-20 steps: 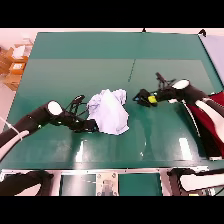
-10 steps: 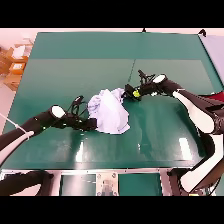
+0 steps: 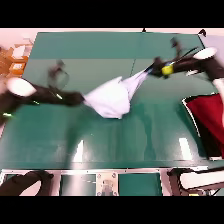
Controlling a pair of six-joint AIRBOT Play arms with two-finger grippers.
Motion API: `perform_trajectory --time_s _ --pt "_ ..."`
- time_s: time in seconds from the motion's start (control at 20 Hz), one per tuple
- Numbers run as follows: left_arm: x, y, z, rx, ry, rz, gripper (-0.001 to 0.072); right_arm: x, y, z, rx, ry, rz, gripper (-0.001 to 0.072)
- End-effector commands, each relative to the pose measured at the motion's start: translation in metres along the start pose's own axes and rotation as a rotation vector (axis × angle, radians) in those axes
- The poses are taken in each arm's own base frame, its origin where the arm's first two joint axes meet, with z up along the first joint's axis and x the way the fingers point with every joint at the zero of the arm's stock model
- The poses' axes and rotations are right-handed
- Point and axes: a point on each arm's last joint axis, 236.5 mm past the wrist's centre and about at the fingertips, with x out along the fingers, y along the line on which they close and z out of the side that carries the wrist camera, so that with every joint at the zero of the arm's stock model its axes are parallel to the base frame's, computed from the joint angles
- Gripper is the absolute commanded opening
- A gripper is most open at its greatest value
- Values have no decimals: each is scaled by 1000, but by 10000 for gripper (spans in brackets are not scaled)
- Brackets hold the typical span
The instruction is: Fold the shirts.
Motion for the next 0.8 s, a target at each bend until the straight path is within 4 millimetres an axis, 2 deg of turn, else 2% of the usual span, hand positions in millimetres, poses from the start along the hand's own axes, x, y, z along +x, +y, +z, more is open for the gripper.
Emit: perform_trajectory --time_s 0.0,0.05,0.1,0.2,0.3,0.35,0.45,0.5,0.6,0.65,0.75 --pt "-144 -50 87 188 -353 88 30 -137 80 32 -200 -270 -9 20" --pt "-191 -78 107 255 -472 96 30 -174 108 36 -269 -360 -18 20" --pt "-228 -103 119 315 -553 99 30 -213 139 35 -347 -453 -29 20" --pt "-290 -154 129 424 -692 94 30 -278 196 22 -487 -614 -54 20" --pt "-337 -186 128 476 -802 104 30 -336 244 2 -605 -779 -100 20" --pt "-355 -190 128 479 -843 136 30 -361 263 -8 -650 -862 -132 20" --pt "-376 -178 126 454 -875 244 30 -392 277 -24 -694 -971 -214 21" --pt "-377 -164 124 437 -853 305 30 -397 276 -29 -701 -983 -253 20" --pt "-367 -128 118 390 -770 421 31 -388 267 -31 -685 -938 -261 20" --pt "-359 -110 118 365 -730 463 30 -380 256 -28 -659 -908 -261 20" --pt "-326 -75 117 314 -632 496 31 -350 218 -20 -566 -807 -242 20"
